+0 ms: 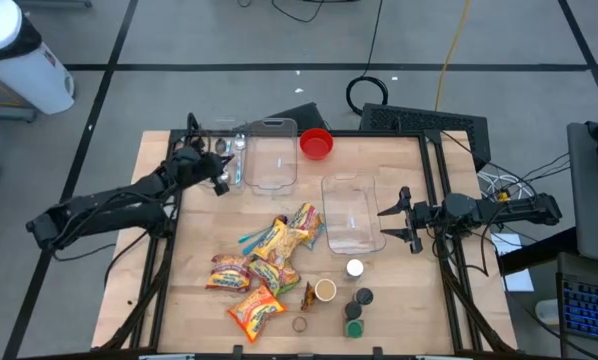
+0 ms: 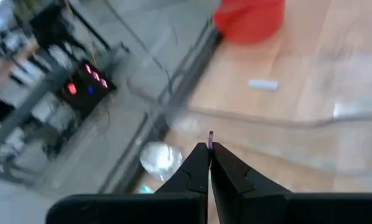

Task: Pick & Place Food Item
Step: Put the top violet spoon into the top left transparent bin

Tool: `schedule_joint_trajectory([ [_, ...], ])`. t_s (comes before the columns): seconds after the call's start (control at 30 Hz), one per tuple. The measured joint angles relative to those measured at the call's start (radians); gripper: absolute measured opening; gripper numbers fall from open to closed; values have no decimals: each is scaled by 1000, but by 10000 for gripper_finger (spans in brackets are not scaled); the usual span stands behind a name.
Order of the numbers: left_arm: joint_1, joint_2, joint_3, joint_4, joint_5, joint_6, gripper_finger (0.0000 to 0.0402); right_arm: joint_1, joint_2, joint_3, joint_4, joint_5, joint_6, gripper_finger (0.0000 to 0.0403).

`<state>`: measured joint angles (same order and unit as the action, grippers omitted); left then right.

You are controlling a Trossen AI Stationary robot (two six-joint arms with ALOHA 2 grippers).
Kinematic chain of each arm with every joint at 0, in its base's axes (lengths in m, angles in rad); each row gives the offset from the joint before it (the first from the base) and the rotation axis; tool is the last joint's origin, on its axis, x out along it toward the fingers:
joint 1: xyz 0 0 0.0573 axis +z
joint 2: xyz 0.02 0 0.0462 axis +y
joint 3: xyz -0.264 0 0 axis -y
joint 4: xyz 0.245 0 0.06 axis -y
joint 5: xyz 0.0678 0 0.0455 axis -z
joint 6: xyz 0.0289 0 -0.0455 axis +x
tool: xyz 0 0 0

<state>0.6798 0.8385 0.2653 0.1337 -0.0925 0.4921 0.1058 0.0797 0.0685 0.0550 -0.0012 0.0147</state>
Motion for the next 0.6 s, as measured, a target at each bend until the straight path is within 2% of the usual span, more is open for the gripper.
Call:
schedule_joint_trajectory([
  [0.17,45,123,0,77,27,-5,7,0,0,0,0,0,0,216],
  [0.3,65,191,1,155,93,-5,9,0,0,0,0,0,0,217],
  [0.43,66,216,2,170,109,12,23,0,0,0,0,0,0,219],
  [0.6,67,218,3,164,107,2,12,0,0,0,0,0,0,216],
])
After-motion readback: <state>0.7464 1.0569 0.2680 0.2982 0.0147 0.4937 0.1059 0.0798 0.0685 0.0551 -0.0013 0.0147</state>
